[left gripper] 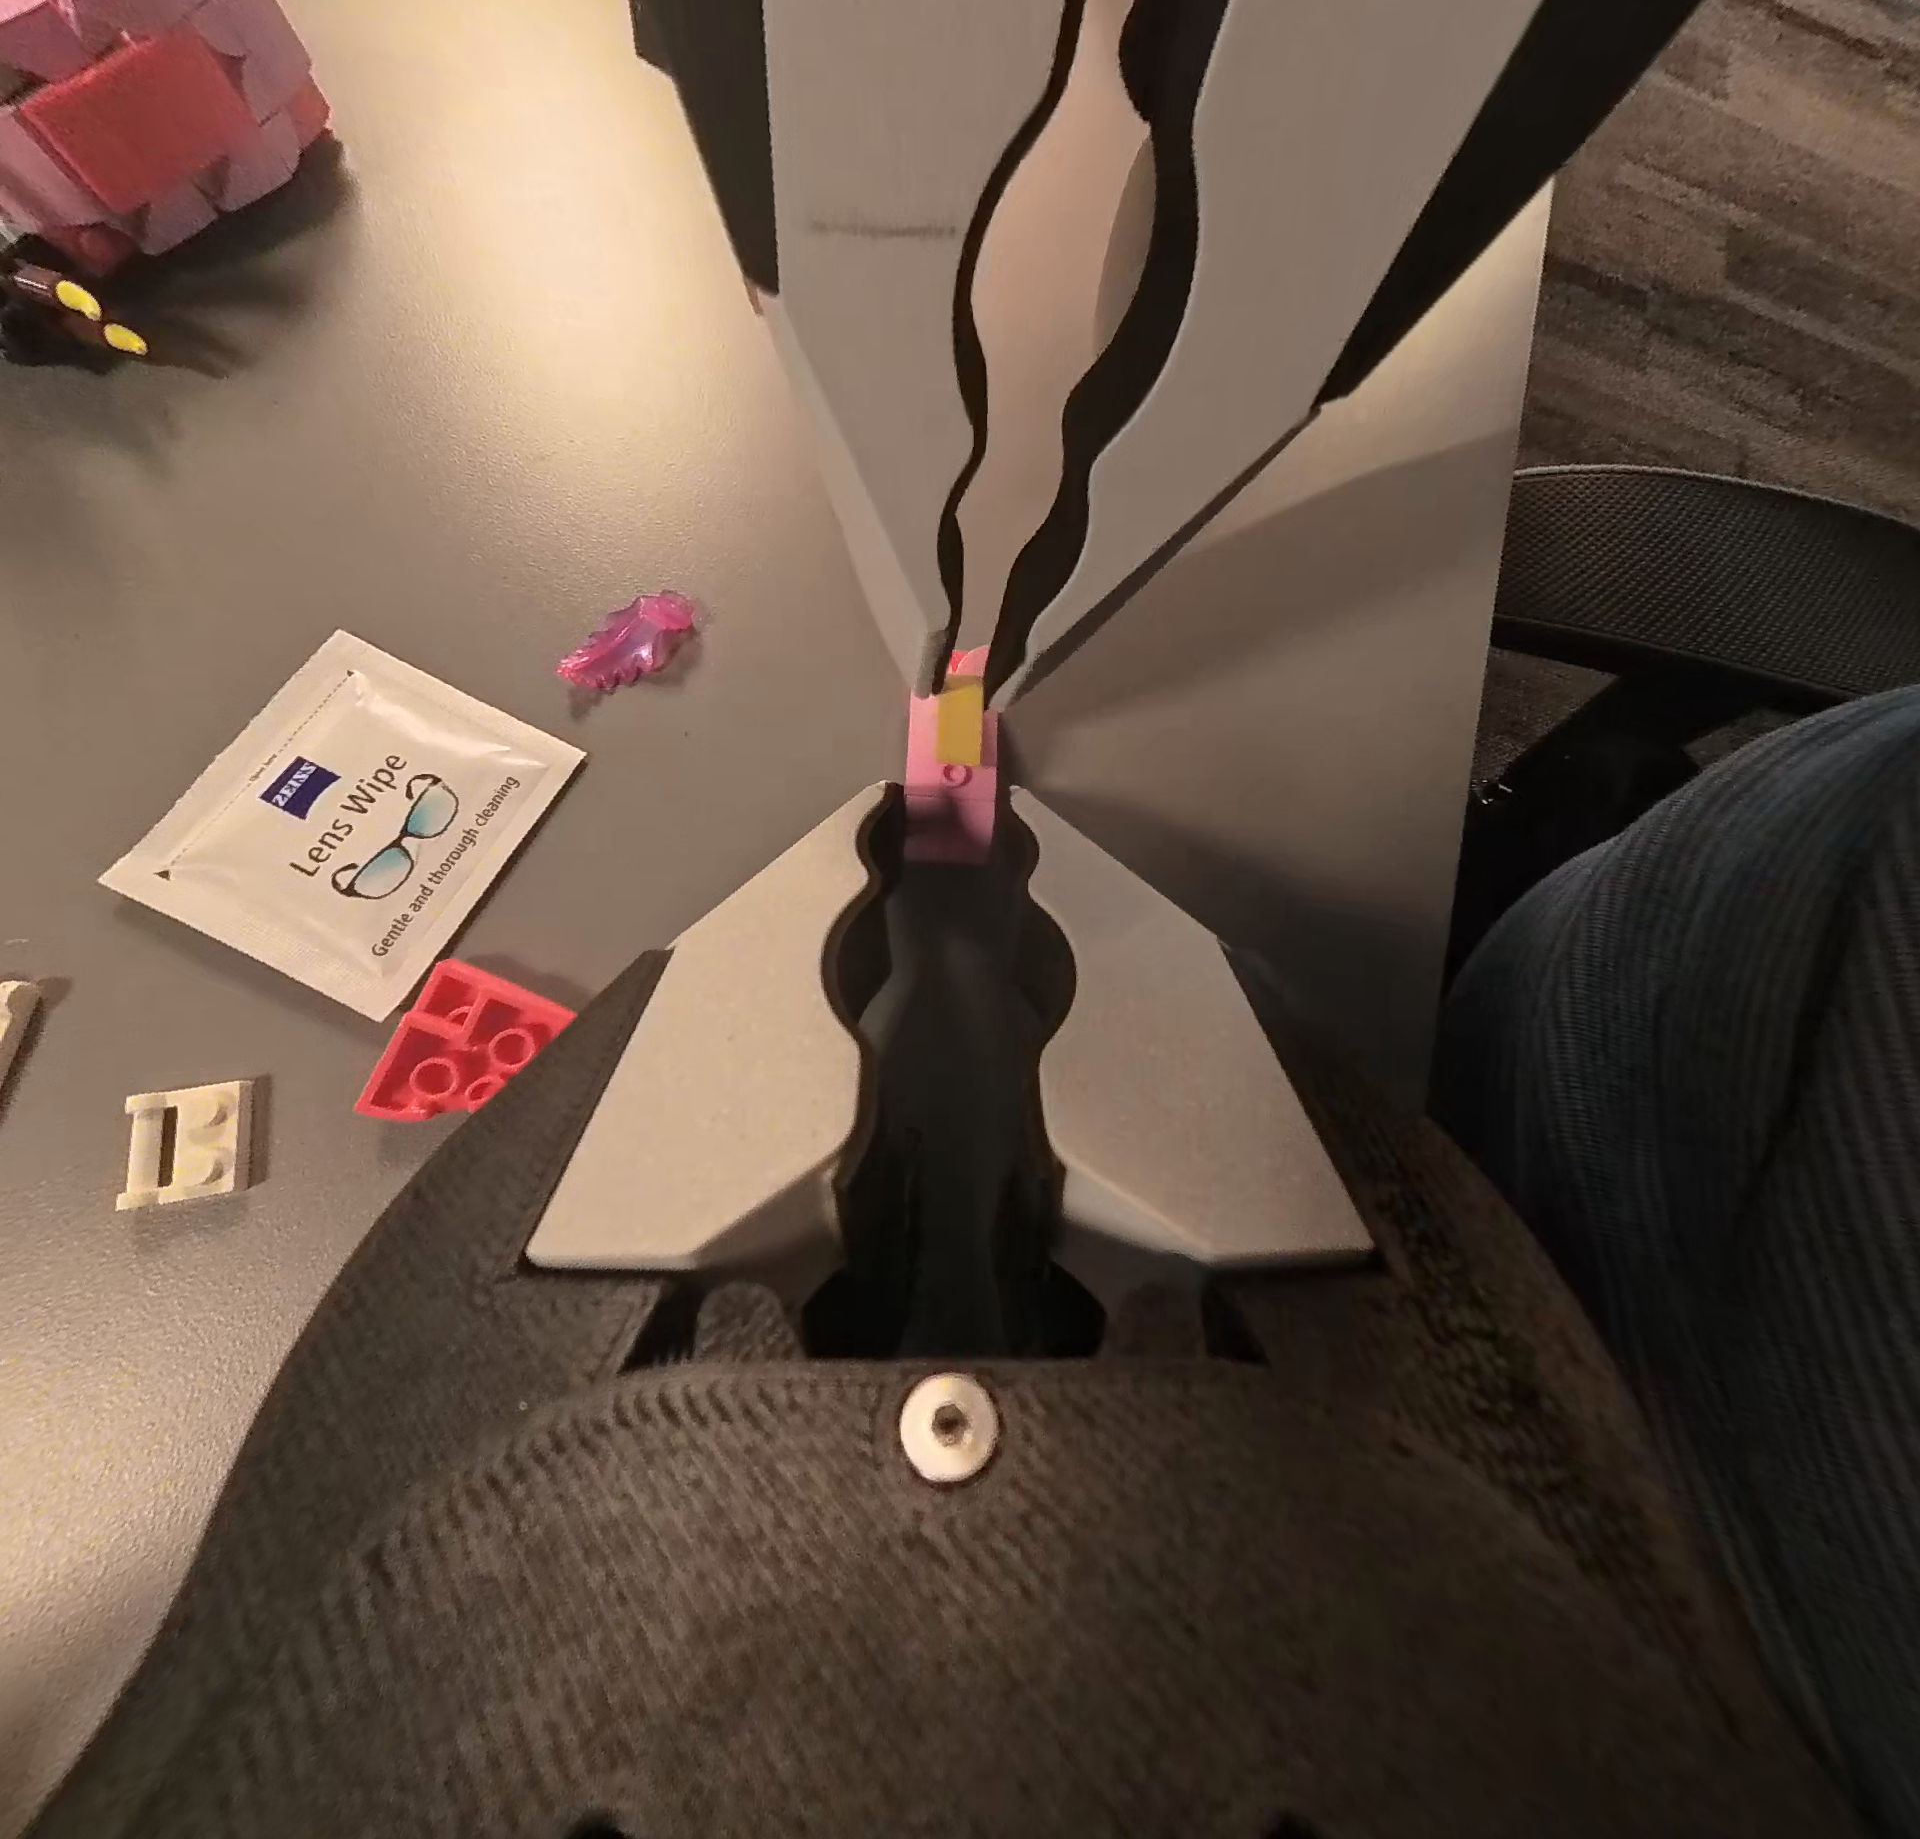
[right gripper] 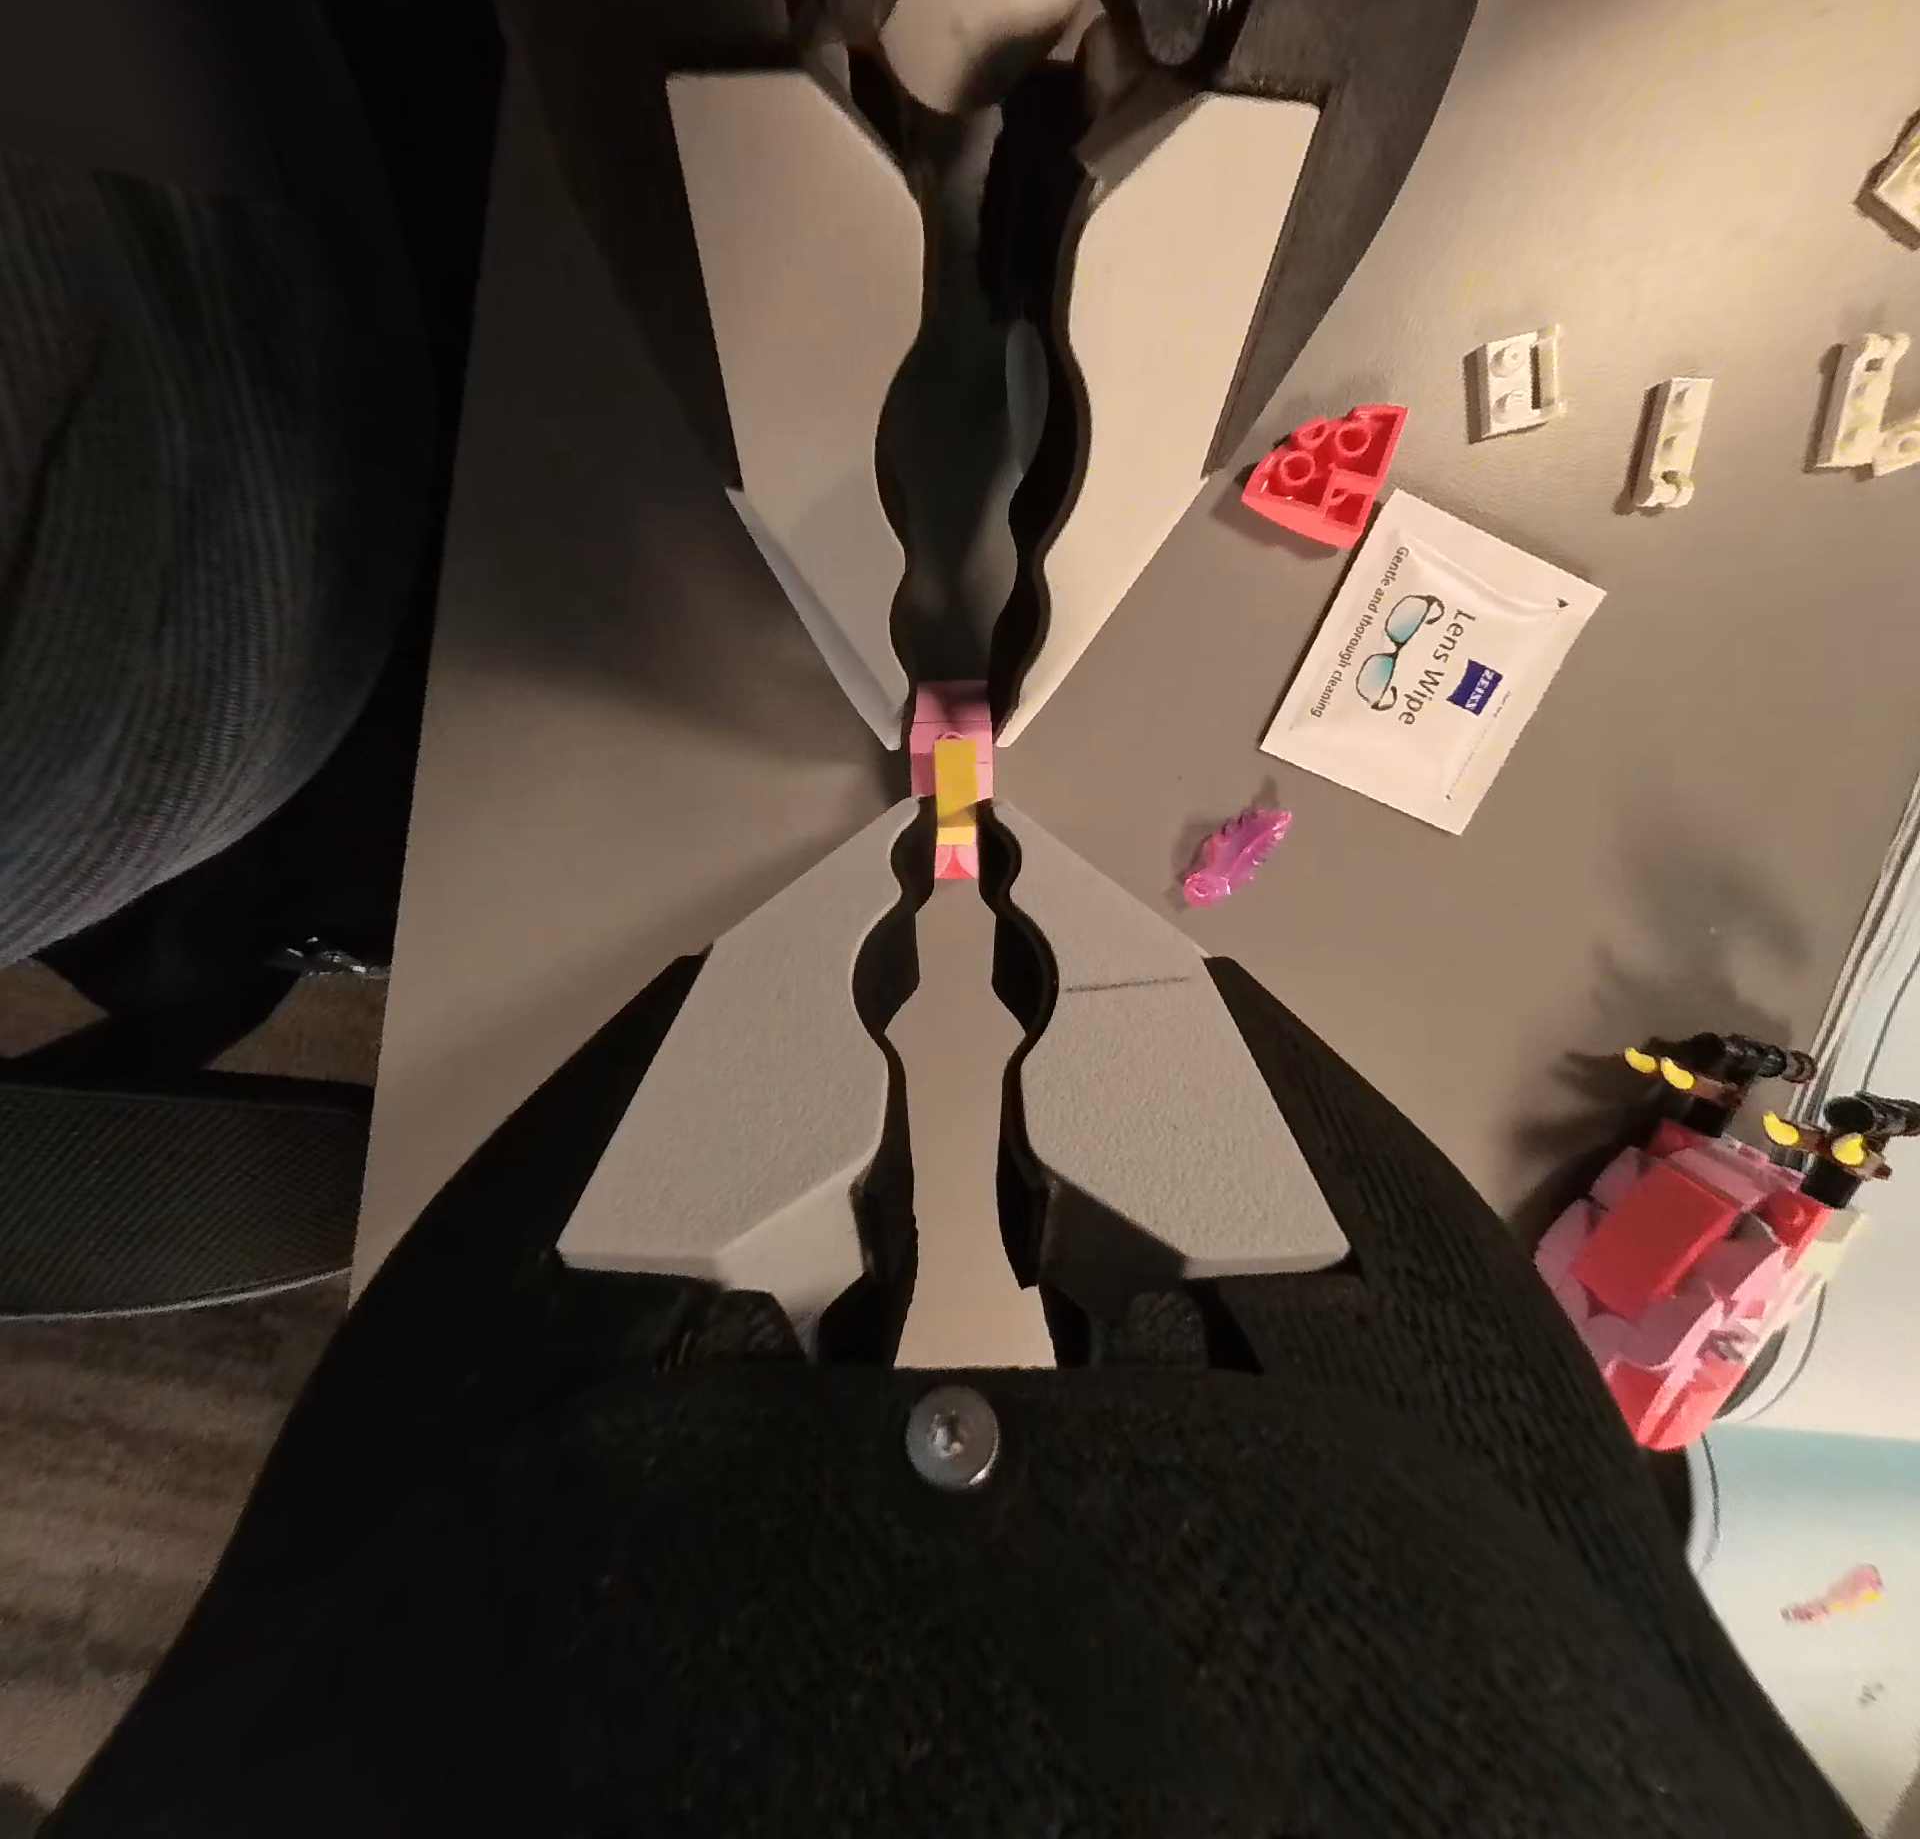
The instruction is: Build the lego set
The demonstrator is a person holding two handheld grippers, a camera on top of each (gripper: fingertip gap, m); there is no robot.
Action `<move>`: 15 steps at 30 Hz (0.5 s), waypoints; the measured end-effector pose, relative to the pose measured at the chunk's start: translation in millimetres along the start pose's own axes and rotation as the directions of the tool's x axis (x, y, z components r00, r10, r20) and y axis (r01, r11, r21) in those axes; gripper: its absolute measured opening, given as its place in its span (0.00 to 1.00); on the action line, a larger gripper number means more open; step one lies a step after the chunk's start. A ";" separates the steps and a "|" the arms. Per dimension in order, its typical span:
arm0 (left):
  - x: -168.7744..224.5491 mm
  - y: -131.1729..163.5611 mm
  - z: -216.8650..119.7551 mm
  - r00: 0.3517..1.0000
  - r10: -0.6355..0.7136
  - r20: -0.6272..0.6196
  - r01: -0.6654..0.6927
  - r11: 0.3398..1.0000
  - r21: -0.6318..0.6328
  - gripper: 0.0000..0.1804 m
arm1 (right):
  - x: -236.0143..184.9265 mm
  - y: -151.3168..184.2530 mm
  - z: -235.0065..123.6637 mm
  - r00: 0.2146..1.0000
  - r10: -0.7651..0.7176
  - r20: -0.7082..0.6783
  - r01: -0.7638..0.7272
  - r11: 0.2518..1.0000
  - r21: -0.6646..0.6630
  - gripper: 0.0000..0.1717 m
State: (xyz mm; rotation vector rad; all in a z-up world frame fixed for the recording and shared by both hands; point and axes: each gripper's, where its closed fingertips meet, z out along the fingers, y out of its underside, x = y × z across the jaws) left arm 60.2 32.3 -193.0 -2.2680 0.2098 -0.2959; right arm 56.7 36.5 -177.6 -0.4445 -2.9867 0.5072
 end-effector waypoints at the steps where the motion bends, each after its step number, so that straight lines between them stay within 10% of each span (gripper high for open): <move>1: 0.1 0.0 0.0 1.000 0.000 0.000 0.000 1.000 0.000 0.09 | 0.5 -0.2 0.2 1.000 -0.001 -0.004 0.001 1.000 -0.005 0.03; 15: 0.2 -0.1 0.0 1.000 0.001 0.000 -0.001 1.000 0.000 0.09 | 0.5 0.1 1.8 1.000 -0.002 -0.012 0.002 1.000 -0.011 0.05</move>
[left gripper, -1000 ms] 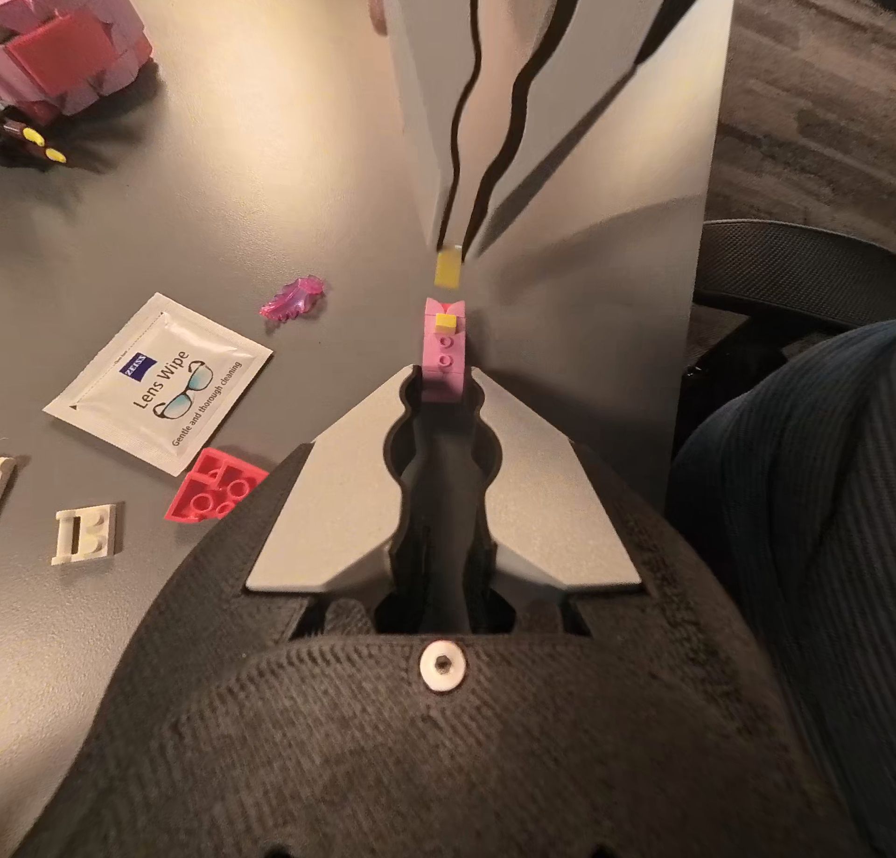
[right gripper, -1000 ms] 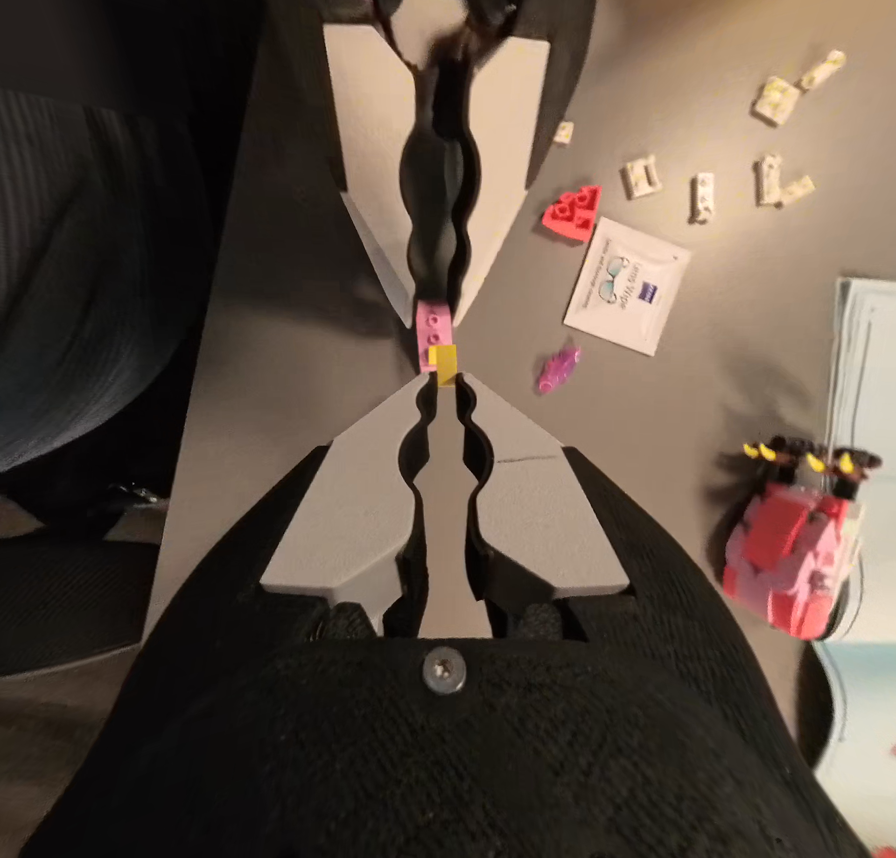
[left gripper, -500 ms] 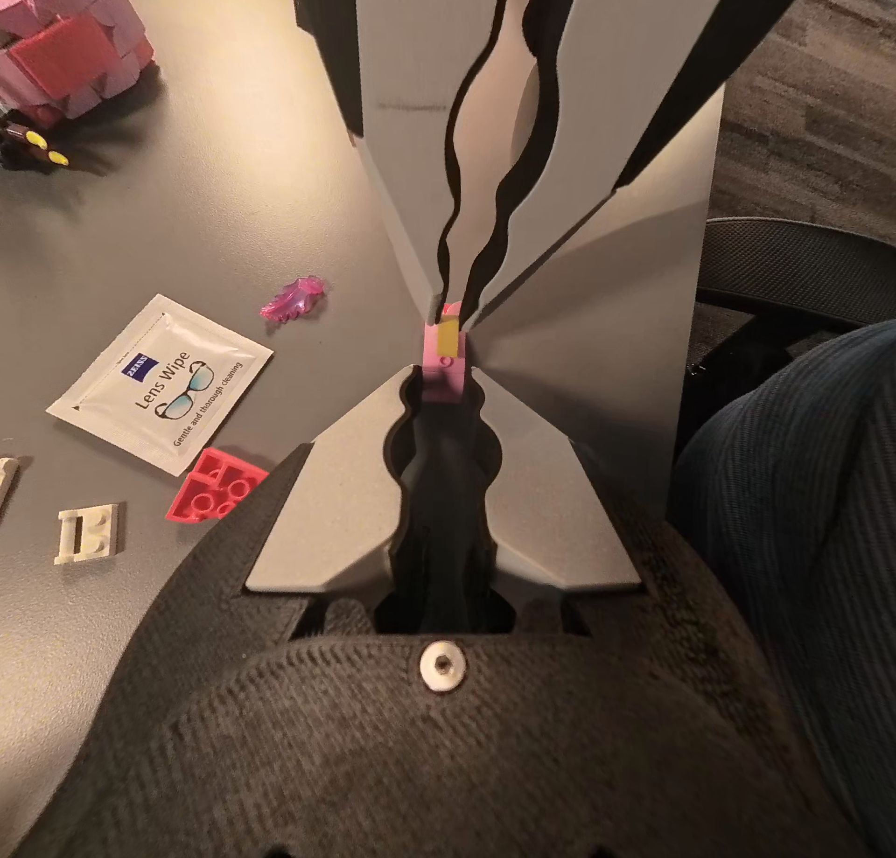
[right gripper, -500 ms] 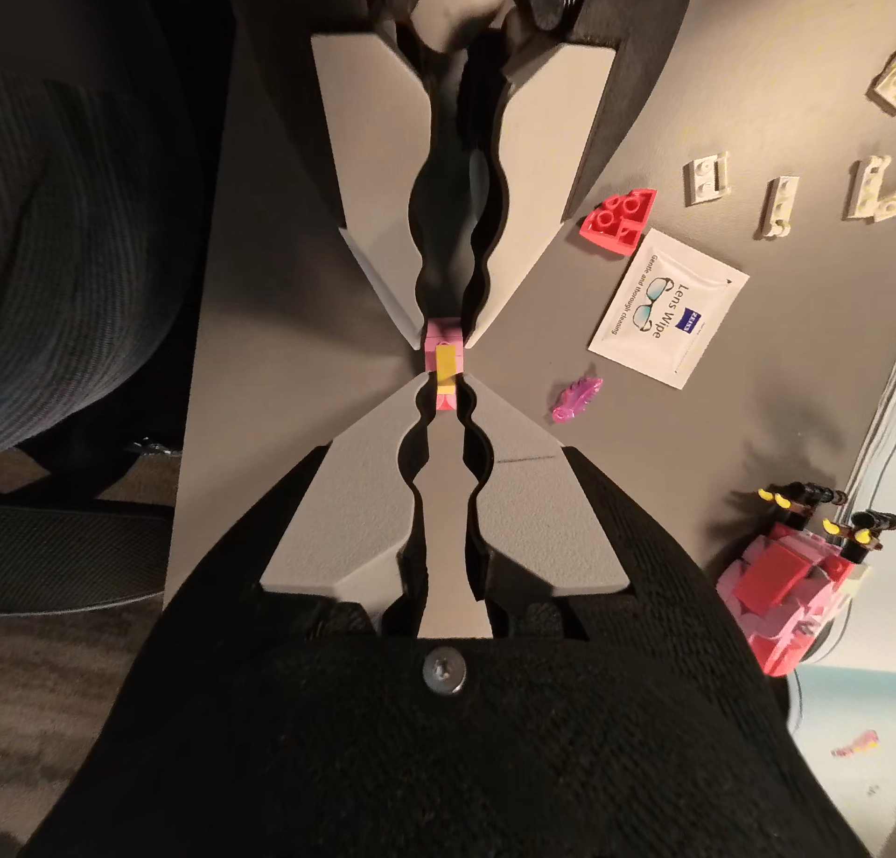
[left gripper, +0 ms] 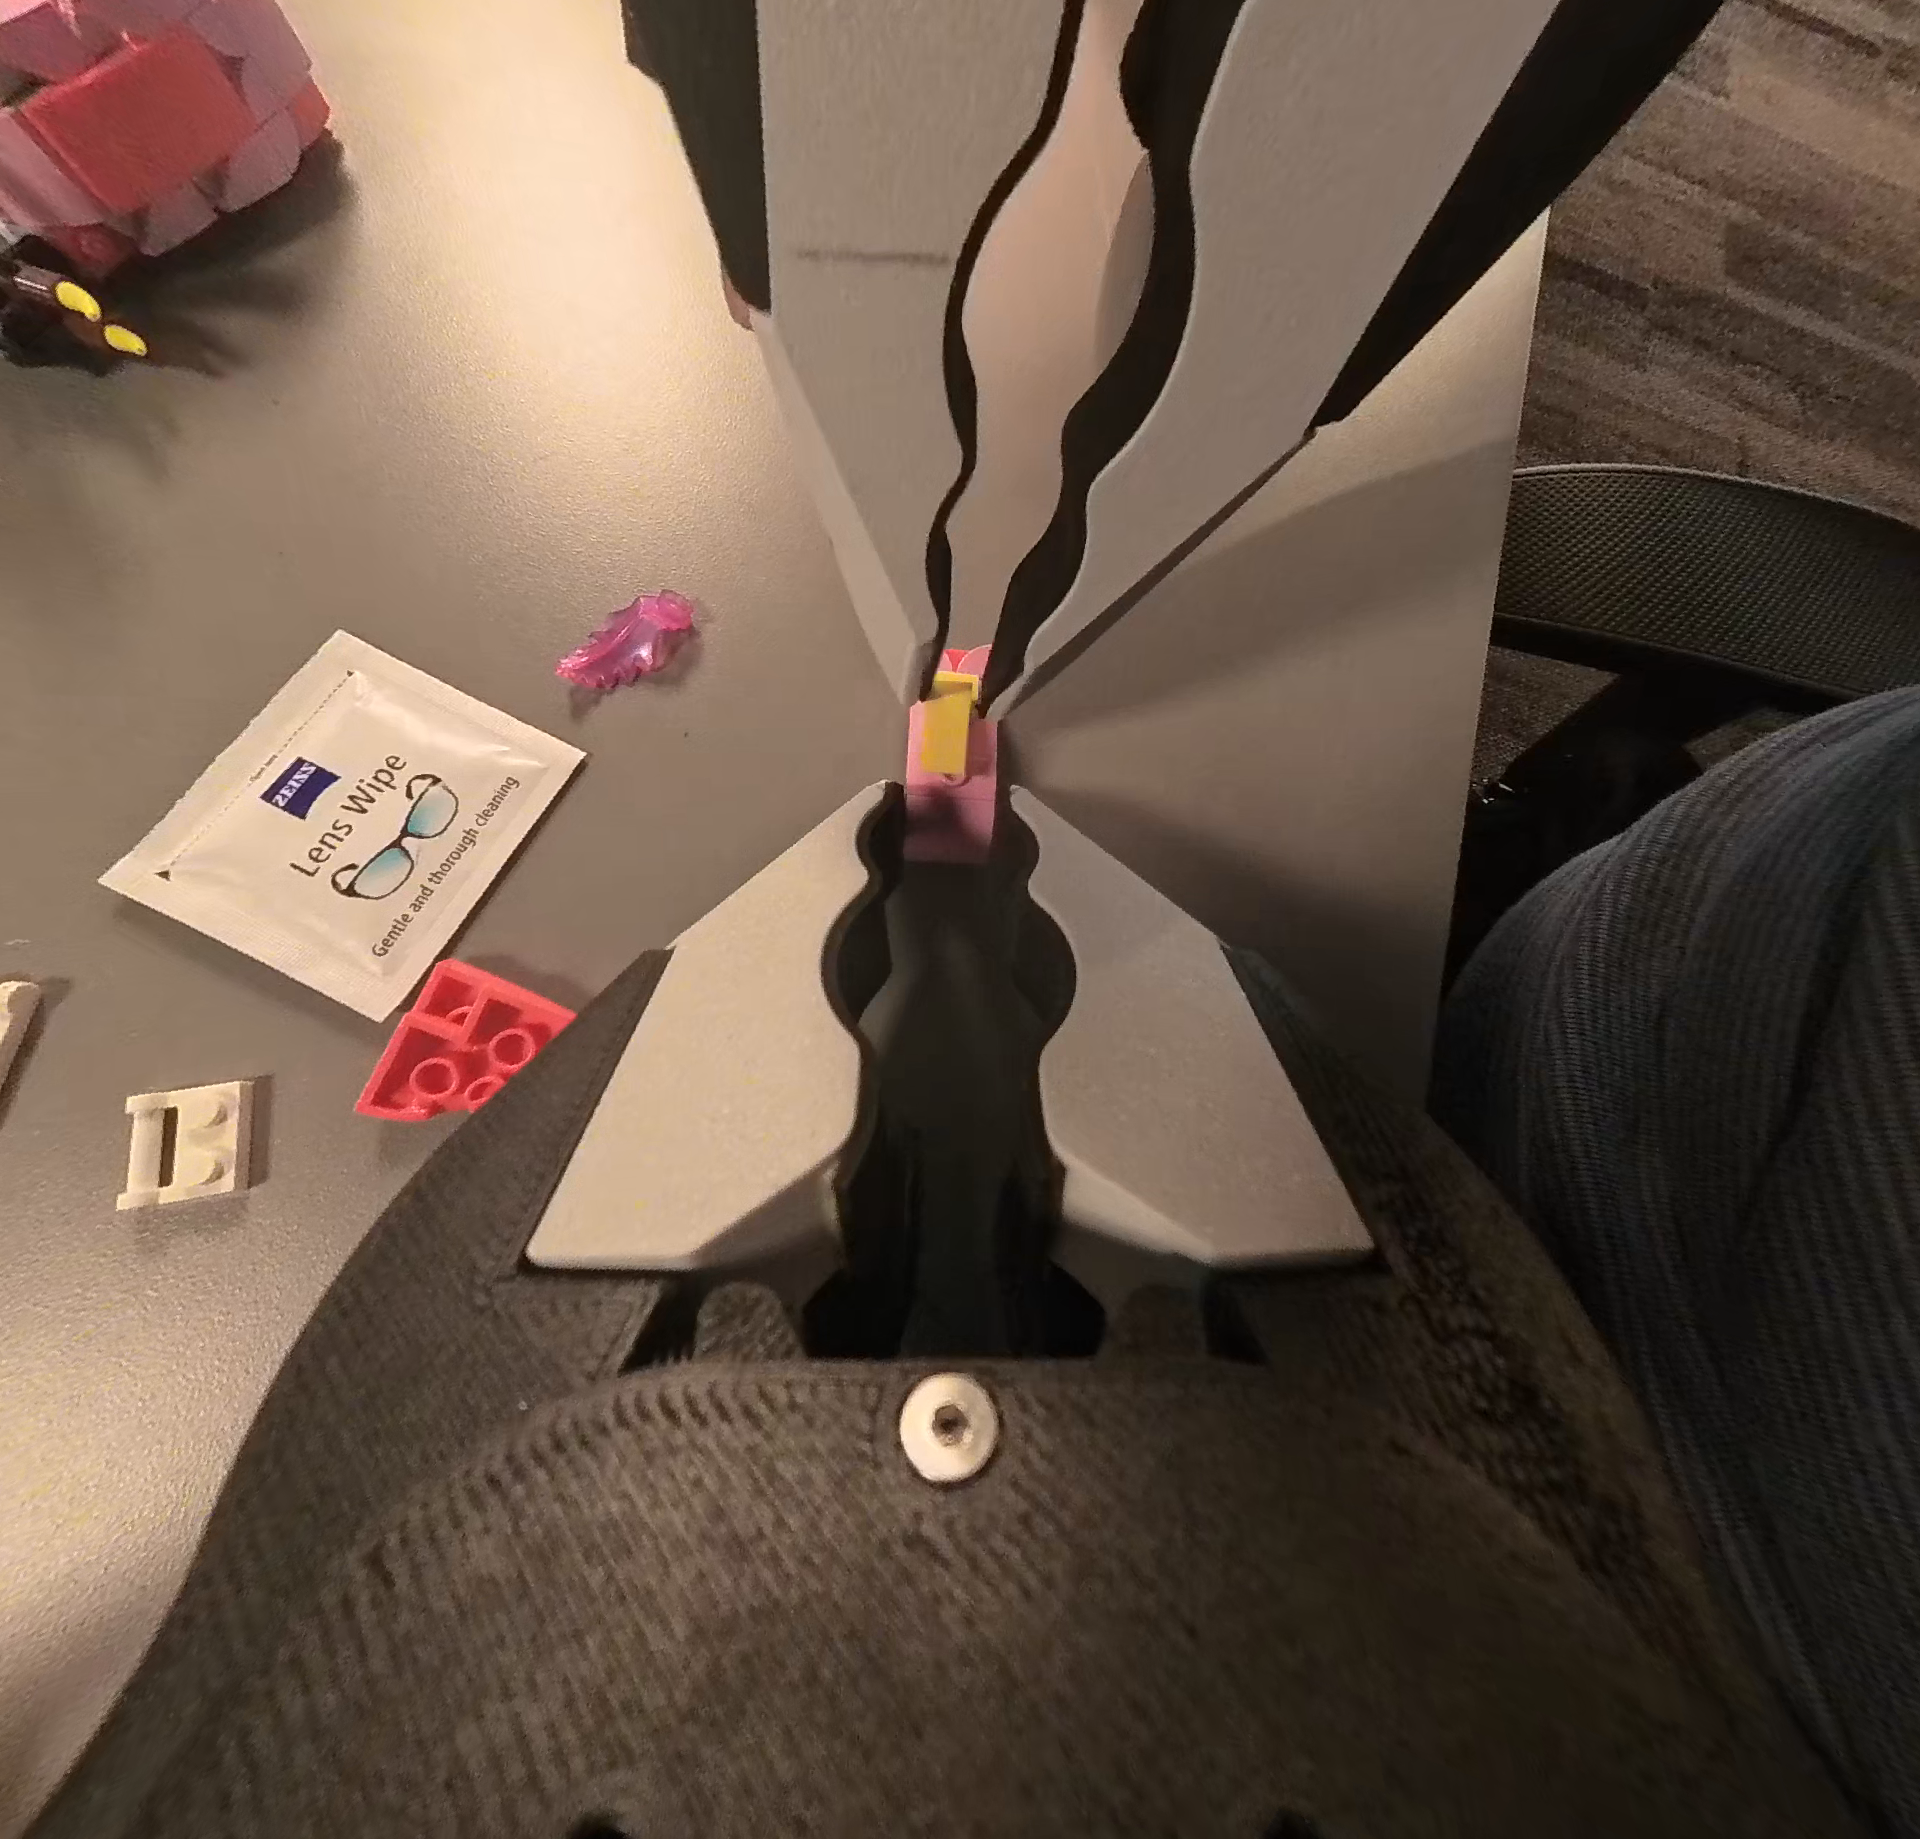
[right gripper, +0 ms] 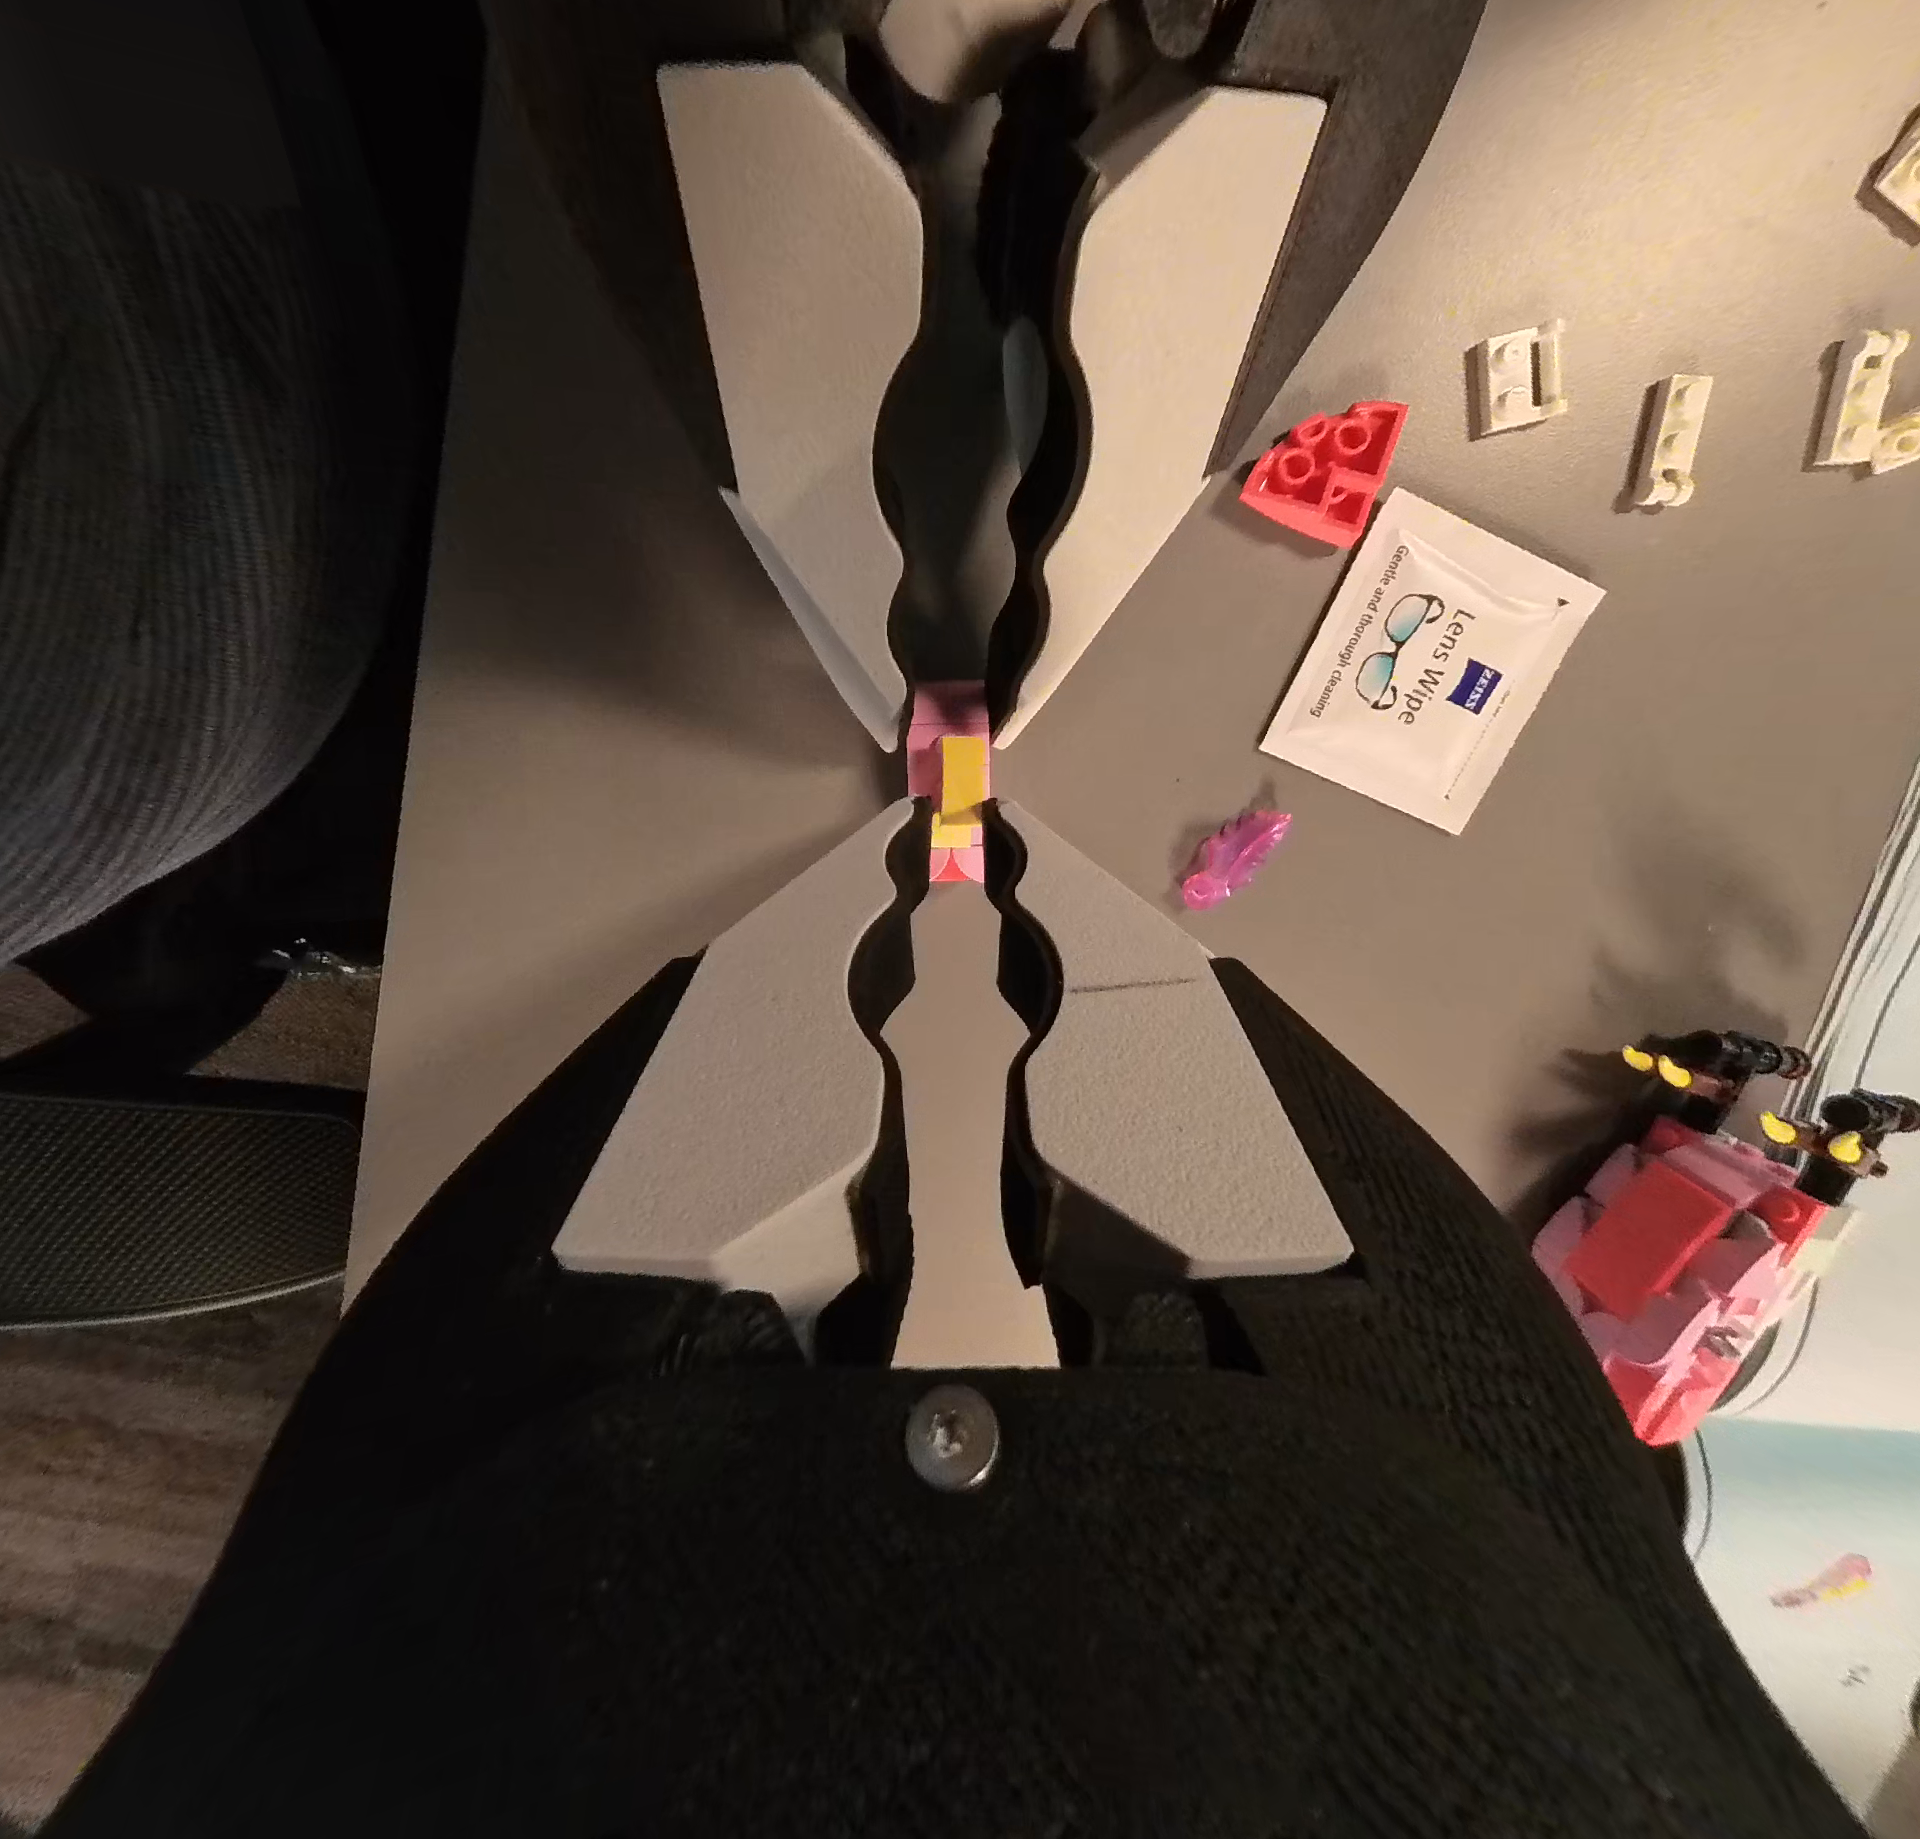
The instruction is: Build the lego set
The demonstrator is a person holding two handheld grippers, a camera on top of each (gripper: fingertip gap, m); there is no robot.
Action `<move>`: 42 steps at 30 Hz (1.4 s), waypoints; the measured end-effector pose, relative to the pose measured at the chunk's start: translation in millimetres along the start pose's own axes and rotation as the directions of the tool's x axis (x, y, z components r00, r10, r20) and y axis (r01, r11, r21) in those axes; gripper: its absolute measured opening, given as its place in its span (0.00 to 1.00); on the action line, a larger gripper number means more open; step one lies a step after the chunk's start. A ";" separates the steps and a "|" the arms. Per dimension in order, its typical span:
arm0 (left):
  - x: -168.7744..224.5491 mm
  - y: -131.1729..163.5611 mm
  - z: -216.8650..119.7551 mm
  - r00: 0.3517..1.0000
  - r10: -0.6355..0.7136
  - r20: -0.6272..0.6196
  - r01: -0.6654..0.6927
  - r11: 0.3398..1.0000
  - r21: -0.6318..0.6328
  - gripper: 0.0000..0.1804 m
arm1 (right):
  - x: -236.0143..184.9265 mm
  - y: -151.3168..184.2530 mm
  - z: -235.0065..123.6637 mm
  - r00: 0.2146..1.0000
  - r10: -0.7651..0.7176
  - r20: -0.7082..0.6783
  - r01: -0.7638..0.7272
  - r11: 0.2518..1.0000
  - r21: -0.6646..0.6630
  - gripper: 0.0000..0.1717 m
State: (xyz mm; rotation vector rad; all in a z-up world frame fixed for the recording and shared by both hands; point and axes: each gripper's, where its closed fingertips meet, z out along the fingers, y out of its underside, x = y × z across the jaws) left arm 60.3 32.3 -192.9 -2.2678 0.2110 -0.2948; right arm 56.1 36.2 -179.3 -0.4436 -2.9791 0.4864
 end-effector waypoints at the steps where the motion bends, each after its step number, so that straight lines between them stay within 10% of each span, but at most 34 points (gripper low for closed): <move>1: 0.0 0.0 0.0 1.000 0.000 0.000 0.000 1.000 0.000 0.09 | 0.0 0.0 0.0 1.000 0.000 -0.002 0.000 1.000 0.002 0.05; 29: 0.0 0.0 -0.2 1.000 -0.001 -0.001 0.001 1.000 0.000 0.09 | 0.2 1.2 2.7 0.999 0.007 -0.038 -0.006 1.000 0.026 0.09; 42: -1.7 -1.8 -0.9 0.998 -0.053 -0.023 0.053 0.999 0.011 0.09 | -1.2 14.7 -7.6 0.911 -0.053 -0.409 0.133 0.977 0.168 0.24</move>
